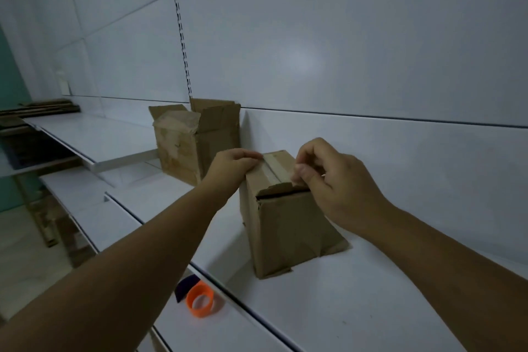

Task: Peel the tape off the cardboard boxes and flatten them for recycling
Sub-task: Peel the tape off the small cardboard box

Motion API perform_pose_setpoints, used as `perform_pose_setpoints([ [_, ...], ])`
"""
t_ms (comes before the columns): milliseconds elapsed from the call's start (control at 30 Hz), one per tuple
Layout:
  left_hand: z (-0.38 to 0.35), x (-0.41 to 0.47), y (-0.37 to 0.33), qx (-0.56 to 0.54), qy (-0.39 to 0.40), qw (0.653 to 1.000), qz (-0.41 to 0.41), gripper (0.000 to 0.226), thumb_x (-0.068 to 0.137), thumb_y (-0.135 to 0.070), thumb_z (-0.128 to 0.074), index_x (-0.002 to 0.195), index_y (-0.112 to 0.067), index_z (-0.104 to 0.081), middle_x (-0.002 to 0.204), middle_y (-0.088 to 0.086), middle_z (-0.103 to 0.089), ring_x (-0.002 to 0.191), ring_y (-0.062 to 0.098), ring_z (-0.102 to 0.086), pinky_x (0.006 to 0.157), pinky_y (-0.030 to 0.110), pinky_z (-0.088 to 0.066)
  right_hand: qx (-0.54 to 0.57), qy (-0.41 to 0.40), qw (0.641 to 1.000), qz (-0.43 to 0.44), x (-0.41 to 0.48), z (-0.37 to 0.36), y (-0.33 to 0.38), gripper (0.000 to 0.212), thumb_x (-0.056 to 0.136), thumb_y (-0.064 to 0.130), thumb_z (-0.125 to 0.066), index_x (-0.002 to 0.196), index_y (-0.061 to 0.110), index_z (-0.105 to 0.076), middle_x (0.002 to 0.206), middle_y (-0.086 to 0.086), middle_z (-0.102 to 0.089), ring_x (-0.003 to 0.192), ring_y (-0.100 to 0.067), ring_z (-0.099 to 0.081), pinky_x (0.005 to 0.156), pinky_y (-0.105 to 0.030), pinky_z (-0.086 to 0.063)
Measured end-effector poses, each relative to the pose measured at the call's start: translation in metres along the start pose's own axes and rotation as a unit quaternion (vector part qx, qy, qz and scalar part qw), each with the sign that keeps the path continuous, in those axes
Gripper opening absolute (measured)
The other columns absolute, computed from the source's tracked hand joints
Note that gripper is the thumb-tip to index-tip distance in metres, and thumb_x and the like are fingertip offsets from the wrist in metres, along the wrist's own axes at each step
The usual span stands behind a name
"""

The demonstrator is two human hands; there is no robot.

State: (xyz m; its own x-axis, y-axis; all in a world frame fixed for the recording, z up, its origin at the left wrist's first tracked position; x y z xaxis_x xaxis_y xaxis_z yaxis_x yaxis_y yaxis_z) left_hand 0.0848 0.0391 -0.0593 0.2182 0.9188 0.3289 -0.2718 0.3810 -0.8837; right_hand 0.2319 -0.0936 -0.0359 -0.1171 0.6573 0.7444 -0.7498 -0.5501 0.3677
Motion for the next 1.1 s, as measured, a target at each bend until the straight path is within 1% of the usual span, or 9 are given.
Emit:
perform_pose_setpoints([
  [100,0.001,-0.017,-0.033,0.115,0.046,0.984,-0.128,0.017,0.082,-0.012,-0.064,0.086,-0.026,-0.073,0.102,-0.013,-0.063,0.098,0.009,-0.061,0.088,0.029,-0.051,0.011,0.016,0.999,-0.05,0.006,0.006,-0.006,0.008,0.091,0.024,-0.053,0.087,0.029,-0.048,0.076,0.006,-0.069,0.071,-0.014,-0.067,0.07,-0.043,-0.055],
  [267,-0.02,-0.049,-0.061,0.095,0.299,0.945,-0.089,0.03,0.074,-0.045,-0.069,0.091,-0.021,-0.074,0.096,0.004,-0.072,0.097,0.016,-0.065,0.09,0.027,-0.048,0.022,-0.001,0.994,-0.106,0.006,0.011,-0.008,0.018,0.076,0.036,-0.069,0.075,0.028,-0.054,0.065,0.008,-0.064,0.061,-0.008,-0.061,0.059,-0.033,-0.055],
  [367,-0.021,-0.047,-0.065,0.099,0.293,0.949,-0.068,0.037,0.072,-0.04,-0.071,0.085,-0.006,-0.073,0.093,0.018,-0.07,0.087,0.023,-0.063,0.085,0.031,-0.048,0.068,0.034,0.985,-0.155,0.01,0.016,-0.004,0.014,0.068,0.03,-0.071,0.063,0.02,-0.062,0.062,0.0,-0.065,0.06,-0.011,-0.061,0.057,-0.034,-0.053],
  [433,-0.023,-0.045,-0.061,0.085,0.274,0.956,-0.057,0.015,0.079,-0.022,-0.068,0.08,-0.009,-0.075,0.085,0.012,-0.072,0.083,0.019,-0.064,0.082,0.029,-0.05,0.164,0.114,0.965,-0.173,0.011,0.018,-0.001,0.005,0.071,0.018,-0.07,0.068,0.015,-0.068,0.076,-0.01,-0.071,0.072,-0.025,-0.065,0.073,-0.046,-0.054],
  [500,-0.025,-0.044,-0.056,0.077,0.275,0.957,-0.043,0.012,0.082,-0.017,-0.065,0.083,-0.011,-0.076,0.089,0.008,-0.073,0.09,0.02,-0.065,0.086,0.028,-0.048,0.182,0.123,0.967,-0.13,0.01,0.027,0.006,0.002,0.073,0.02,-0.068,0.073,0.021,-0.069,0.095,-0.004,-0.071,0.092,-0.018,-0.065,0.087,-0.037,-0.052],
  [567,-0.025,-0.041,-0.053,0.075,0.286,0.955,-0.025,0.015,0.085,-0.018,-0.061,0.084,-0.014,-0.076,0.09,0.004,-0.073,0.093,0.016,-0.065,0.084,0.024,-0.046,0.045,0.058,0.997,-0.024,0.007,0.035,0.019,0.011,0.075,0.032,-0.063,0.083,0.03,-0.069,0.112,0.011,-0.062,0.107,-0.003,-0.056,0.093,-0.018,-0.044],
  [700,-0.024,-0.034,-0.052,0.074,0.312,0.947,-0.005,0.026,0.088,-0.015,-0.056,0.071,-0.023,-0.075,0.078,-0.004,-0.072,0.087,0.011,-0.065,0.08,0.022,-0.046,-0.147,0.043,0.981,0.117,-0.019,0.005,0.043,0.032,0.079,0.033,-0.06,0.107,0.019,-0.068,0.129,-0.005,-0.053,0.121,-0.018,-0.046,0.096,-0.031,-0.042],
  [800,-0.025,-0.029,-0.057,0.079,0.36,0.93,-0.014,0.022,0.085,-0.017,-0.06,0.071,-0.025,-0.075,0.08,-0.006,-0.074,0.084,0.008,-0.067,0.078,0.018,-0.047,-0.195,0.039,0.977,0.076,-0.037,-0.016,0.039,0.03,0.08,0.033,-0.062,0.104,0.017,-0.065,0.131,-0.008,-0.051,0.124,-0.021,-0.043,0.097,-0.039,-0.041],
  [1100,-0.02,0.01,-0.046,0.039,0.335,0.94,-0.047,0.01,0.079,-0.013,-0.068,0.076,-0.008,-0.076,0.085,0.011,-0.074,0.085,0.024,-0.067,0.075,0.03,-0.055,-0.191,-0.047,0.979,-0.054,-0.046,-0.029,0.041,0.031,0.077,0.048,-0.061,0.094,0.023,-0.054,0.127,0.003,-0.057,0.117,-0.006,-0.051,0.092,-0.026,-0.047],
])
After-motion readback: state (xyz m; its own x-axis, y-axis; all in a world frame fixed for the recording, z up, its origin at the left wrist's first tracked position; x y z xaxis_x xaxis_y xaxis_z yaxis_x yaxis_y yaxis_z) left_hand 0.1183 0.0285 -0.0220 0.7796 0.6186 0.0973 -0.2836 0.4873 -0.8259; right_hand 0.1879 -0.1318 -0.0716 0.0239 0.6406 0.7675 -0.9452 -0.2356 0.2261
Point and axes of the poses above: each hand's wrist, its own x-axis towards the middle knuckle, its own z-axis out of the back of the hand, y = z × x, the point moved 5 cm from there along x, towards the middle knuckle
